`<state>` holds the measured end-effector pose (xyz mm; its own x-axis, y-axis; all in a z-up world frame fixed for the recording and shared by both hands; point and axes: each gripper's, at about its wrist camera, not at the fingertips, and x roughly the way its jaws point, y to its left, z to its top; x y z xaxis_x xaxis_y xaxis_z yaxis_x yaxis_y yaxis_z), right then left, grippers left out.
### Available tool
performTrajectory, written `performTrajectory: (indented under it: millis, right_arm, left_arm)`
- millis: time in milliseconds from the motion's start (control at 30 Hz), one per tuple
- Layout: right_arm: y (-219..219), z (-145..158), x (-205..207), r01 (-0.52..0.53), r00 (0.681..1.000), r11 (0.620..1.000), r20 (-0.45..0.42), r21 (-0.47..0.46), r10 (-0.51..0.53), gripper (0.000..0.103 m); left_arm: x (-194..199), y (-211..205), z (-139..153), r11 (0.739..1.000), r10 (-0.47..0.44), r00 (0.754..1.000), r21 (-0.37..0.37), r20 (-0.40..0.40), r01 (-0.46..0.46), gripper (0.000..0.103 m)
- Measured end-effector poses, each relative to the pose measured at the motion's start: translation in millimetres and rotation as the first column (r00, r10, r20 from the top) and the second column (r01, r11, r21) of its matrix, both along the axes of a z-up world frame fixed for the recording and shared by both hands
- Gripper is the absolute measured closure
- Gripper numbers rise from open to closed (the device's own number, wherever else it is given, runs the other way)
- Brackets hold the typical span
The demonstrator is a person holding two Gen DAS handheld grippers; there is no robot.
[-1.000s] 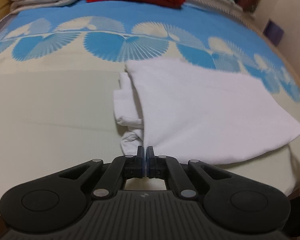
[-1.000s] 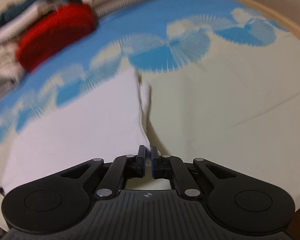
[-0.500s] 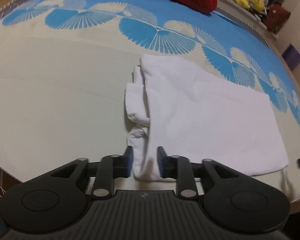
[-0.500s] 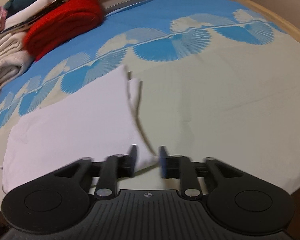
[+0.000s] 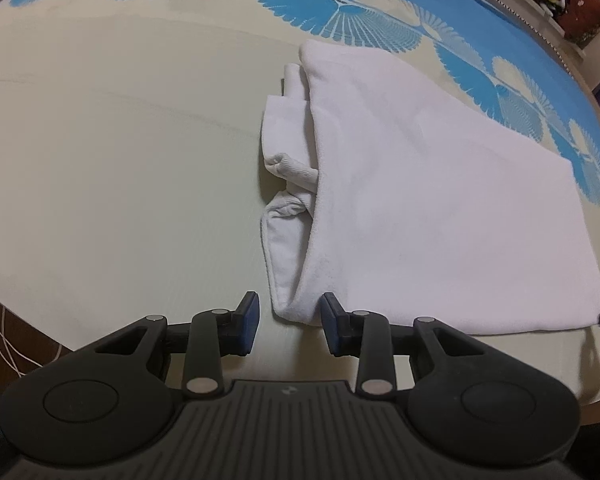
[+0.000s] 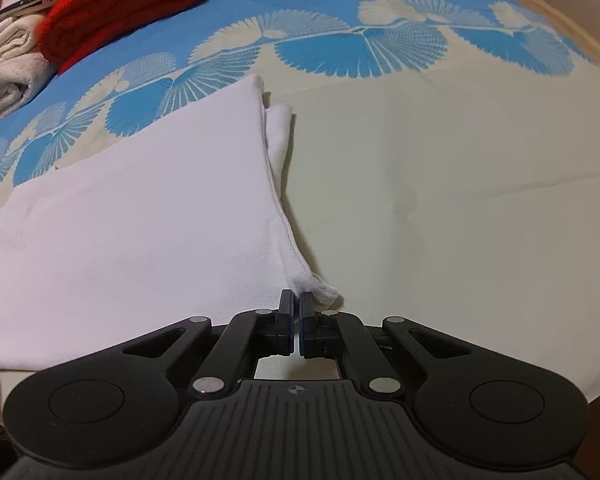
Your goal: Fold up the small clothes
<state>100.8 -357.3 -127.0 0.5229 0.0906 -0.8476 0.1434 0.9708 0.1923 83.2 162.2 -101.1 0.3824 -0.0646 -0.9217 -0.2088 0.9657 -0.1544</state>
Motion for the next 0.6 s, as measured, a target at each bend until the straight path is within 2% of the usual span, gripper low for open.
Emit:
performTrajectory:
  millis: [67,167,233,367,400,433,500,600]
  right_arm:
    - [-7.3,4.2,-6.2,0.034,0.999,0.999,-0.015,0.030,-0.034,0.103]
    - [-13.7,12.8,-17.1,0.054,0.998,0.997,-0.028,0.049,-0.052,0.103]
    - [-17.6,13.8,-22.0,0.065,0.997,0.997,-0.051,0.048,-0.062,0.103]
    - [-27.7,6.9,-27.0,0.124,0.987,0.991,-0.108,0.045,-0.118,0.103]
    - [-29.6,6.3,-27.7,0.160,0.981,0.987,-0.109,-0.006,-0.160,0.103]
    - [-33.1,7.4,-28.2,0.194,0.976,0.980,-0.092,-0.037,-0.197,0.101]
    - [-40.2,13.8,-31.0,0.233,0.971,0.972,-0.052,0.015,-0.232,0.099]
    - [-38.3,31.0,-37.7,0.210,0.975,0.976,0.062,0.060,-0.213,0.094]
  left_arm:
    - [0.9,-0.4,-2.1,1.000,-0.002,1.000,-0.001,-0.004,0.002,0.084]
    - [1.2,-3.8,-2.6,1.000,-0.023,1.000,0.008,-0.002,0.023,0.093]
    - [1.0,-6.9,-3.4,0.999,-0.045,0.999,0.022,-0.006,0.045,0.095]
    - [-1.2,-5.8,-6.0,0.999,-0.037,0.999,0.013,-0.025,0.037,0.095]
    - [-2.2,-4.3,-5.3,1.000,-0.029,0.999,0.007,-0.024,0.030,0.094]
    - [-2.9,-1.6,-4.2,1.000,-0.013,1.000,-0.006,-0.026,0.013,0.090]
    - [-3.7,5.5,-1.1,0.999,0.031,0.999,-0.039,-0.023,-0.032,0.086]
    - [-11.1,19.0,5.4,0.985,0.104,0.994,-0.136,-0.014,-0.105,0.073]
